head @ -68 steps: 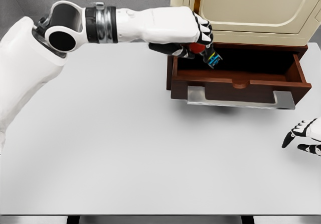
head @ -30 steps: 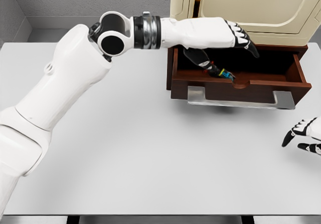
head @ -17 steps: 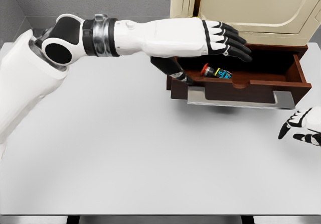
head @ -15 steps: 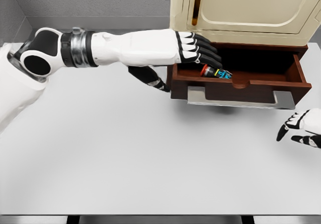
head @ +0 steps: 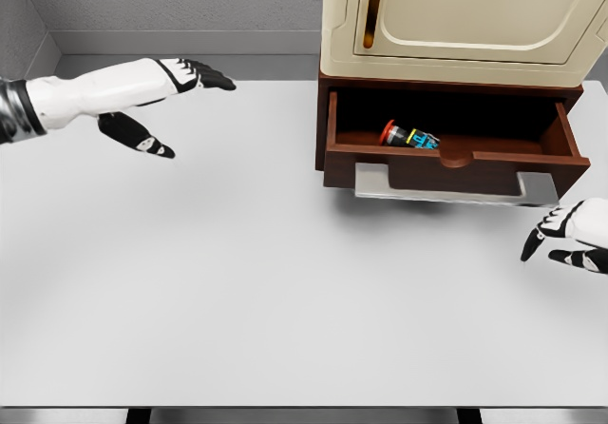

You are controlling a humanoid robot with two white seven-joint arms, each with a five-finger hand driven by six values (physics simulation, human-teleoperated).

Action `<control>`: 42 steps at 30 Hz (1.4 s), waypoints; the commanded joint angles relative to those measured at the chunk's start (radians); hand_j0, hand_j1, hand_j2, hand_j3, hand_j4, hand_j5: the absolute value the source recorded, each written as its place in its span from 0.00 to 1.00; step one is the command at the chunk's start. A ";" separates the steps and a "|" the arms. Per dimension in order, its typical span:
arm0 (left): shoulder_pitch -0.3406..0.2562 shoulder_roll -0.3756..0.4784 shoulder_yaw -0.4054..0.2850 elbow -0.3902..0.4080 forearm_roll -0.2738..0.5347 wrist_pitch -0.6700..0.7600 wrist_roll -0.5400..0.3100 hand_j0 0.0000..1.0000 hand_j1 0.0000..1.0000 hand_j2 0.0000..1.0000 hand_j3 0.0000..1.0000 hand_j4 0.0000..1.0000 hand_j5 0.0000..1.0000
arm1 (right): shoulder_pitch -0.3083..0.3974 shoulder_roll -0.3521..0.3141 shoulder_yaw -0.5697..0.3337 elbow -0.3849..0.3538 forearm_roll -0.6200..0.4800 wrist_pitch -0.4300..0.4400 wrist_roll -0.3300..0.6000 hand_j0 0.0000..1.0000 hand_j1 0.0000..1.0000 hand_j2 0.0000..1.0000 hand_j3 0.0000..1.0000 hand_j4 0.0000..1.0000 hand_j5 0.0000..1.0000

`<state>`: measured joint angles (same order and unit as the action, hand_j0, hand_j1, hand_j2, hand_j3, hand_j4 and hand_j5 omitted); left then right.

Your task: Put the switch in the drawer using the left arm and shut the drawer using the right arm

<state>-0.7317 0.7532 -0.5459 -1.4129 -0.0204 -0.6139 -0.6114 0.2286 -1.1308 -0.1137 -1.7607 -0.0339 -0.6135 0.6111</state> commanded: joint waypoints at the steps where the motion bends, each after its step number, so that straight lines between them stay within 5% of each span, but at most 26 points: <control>1: 0.000 0.000 0.024 0.002 -0.004 0.003 0.000 1.00 1.00 1.00 1.00 1.00 1.00 | 0.000 -0.001 0.000 0.000 -0.024 0.003 0.000 0.53 0.53 0.53 0.53 0.53 0.53; 11: 0.011 -0.014 0.030 0.000 -0.007 0.003 0.000 1.00 1.00 1.00 1.00 1.00 1.00 | 0.017 -0.009 -0.087 0.001 -0.081 0.003 0.000 0.53 0.53 0.53 0.53 0.53 0.53; 42: 0.012 -0.014 0.034 0.000 -0.006 0.003 0.000 1.00 1.00 1.00 1.00 1.00 1.00 | 0.021 -0.009 -0.015 0.021 -0.069 0.003 0.000 0.56 0.56 0.56 0.56 0.56 0.56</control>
<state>-0.7194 0.7401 -0.5109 -1.4139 -0.0334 -0.6131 -0.6115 0.2423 -1.1448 -0.1522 -1.7384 -0.1455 -0.5592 0.6130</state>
